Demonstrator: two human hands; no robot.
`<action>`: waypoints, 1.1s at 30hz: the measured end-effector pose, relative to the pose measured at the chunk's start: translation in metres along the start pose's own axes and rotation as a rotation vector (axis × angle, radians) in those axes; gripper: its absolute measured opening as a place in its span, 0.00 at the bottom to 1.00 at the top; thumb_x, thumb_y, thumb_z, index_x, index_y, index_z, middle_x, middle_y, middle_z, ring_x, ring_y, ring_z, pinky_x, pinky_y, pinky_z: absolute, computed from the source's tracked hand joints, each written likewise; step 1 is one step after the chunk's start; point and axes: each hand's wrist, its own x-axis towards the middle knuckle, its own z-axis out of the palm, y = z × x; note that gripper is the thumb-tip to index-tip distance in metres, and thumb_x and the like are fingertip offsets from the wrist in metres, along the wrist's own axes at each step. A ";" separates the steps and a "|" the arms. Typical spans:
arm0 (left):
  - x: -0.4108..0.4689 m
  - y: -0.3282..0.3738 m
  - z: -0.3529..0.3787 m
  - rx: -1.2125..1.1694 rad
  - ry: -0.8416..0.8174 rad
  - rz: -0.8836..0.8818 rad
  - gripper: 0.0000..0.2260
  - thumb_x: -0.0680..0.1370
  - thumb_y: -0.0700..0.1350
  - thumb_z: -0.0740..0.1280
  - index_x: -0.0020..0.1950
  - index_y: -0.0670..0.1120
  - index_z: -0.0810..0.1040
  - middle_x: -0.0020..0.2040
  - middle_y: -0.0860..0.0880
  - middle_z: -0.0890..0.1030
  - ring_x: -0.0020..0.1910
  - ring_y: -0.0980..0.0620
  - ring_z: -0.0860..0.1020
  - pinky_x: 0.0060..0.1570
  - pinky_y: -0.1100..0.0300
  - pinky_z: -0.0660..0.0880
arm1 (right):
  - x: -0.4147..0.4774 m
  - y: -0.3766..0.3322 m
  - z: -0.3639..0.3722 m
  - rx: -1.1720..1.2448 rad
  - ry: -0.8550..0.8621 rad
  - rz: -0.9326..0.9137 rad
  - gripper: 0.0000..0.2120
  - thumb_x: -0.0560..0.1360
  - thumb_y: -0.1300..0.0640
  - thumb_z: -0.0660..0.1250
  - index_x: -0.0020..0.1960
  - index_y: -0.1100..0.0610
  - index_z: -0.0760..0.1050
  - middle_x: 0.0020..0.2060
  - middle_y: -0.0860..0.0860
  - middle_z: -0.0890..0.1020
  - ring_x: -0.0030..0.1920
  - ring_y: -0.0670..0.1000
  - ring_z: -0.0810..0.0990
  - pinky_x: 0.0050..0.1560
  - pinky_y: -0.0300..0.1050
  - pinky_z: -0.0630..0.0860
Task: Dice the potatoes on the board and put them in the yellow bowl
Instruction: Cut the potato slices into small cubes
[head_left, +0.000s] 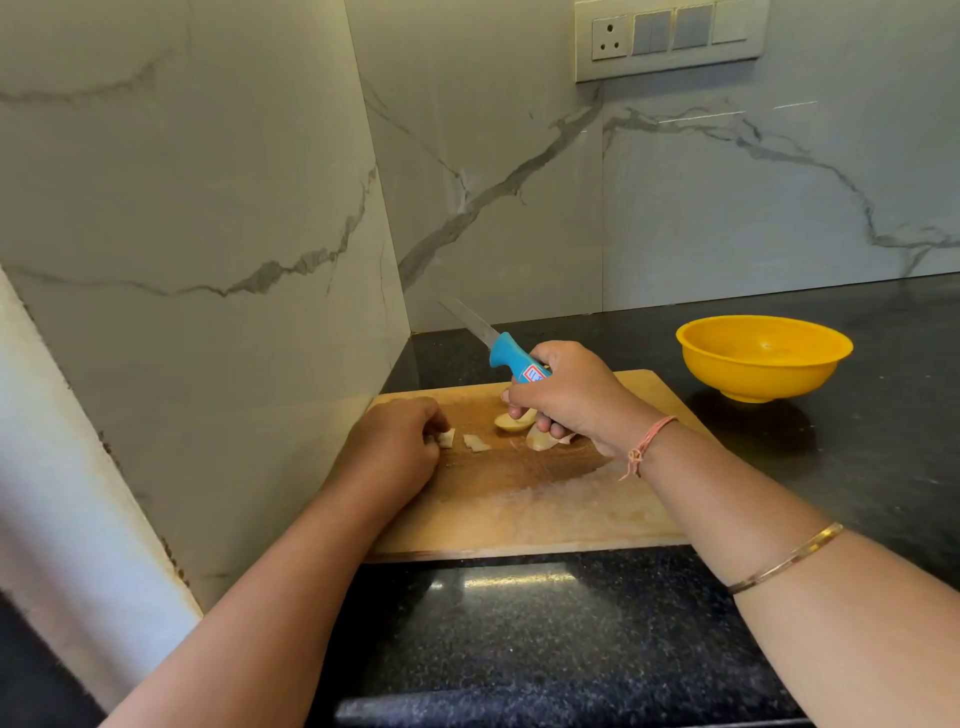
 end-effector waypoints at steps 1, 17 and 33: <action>0.001 -0.002 -0.001 -0.023 0.013 -0.030 0.12 0.78 0.37 0.63 0.57 0.49 0.79 0.55 0.51 0.80 0.49 0.56 0.75 0.49 0.65 0.70 | 0.000 0.000 0.000 0.001 0.002 0.001 0.18 0.75 0.58 0.69 0.63 0.57 0.69 0.42 0.55 0.81 0.27 0.44 0.73 0.26 0.34 0.72; 0.009 0.009 0.004 0.104 -0.035 -0.025 0.12 0.80 0.39 0.62 0.59 0.50 0.78 0.57 0.51 0.79 0.54 0.52 0.76 0.53 0.62 0.72 | 0.000 -0.002 -0.004 0.005 0.030 0.001 0.17 0.75 0.59 0.69 0.61 0.56 0.69 0.42 0.54 0.80 0.26 0.45 0.72 0.25 0.33 0.71; 0.016 0.005 0.006 -0.003 -0.021 -0.039 0.10 0.77 0.38 0.65 0.55 0.49 0.79 0.50 0.53 0.80 0.47 0.57 0.76 0.51 0.62 0.75 | -0.001 -0.004 -0.005 0.010 0.032 -0.013 0.18 0.75 0.58 0.68 0.63 0.56 0.69 0.42 0.54 0.80 0.26 0.45 0.73 0.25 0.32 0.71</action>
